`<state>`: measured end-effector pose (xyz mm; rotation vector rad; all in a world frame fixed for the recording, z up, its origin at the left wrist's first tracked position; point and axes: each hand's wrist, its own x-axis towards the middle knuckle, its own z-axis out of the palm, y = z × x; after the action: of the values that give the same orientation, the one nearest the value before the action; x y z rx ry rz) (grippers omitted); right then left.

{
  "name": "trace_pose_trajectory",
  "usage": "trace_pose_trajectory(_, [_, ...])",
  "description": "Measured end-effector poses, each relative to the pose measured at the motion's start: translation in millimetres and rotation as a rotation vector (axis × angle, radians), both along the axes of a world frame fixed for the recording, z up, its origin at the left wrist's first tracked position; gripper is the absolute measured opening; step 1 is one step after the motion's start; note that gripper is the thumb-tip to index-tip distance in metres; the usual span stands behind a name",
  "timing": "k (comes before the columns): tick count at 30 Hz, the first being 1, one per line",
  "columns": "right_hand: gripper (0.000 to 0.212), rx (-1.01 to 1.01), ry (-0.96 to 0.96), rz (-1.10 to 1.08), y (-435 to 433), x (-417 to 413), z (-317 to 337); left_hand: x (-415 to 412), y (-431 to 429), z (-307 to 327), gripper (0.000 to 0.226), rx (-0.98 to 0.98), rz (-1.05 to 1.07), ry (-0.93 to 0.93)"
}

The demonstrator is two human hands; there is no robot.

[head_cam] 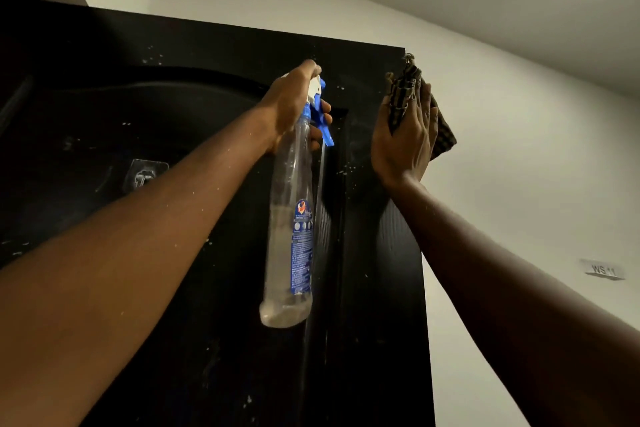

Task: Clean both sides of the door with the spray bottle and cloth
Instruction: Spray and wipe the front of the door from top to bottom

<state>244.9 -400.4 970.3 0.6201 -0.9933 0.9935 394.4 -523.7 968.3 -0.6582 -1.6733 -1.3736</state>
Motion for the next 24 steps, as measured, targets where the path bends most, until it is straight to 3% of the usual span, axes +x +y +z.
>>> trace_pose_trajectory(12, [0.06, 0.022, -0.104, -0.037, 10.7, -15.8, 75.9, -16.3, -31.1, 29.7, 0.034, 0.08, 0.109, -0.047])
trace_pose_trajectory(18, [0.065, 0.417, -0.293, -0.323, -23.0, -10.2, 147.7, -19.4, -54.1, 36.9, 0.045, 0.036, 0.218, -0.05])
trace_pose_trajectory(24, [0.062, 0.801, -0.045, -0.583, -62.4, -9.6, 104.0, -17.1, -72.5, 37.7, 0.044, 0.035, 0.197, -0.067])
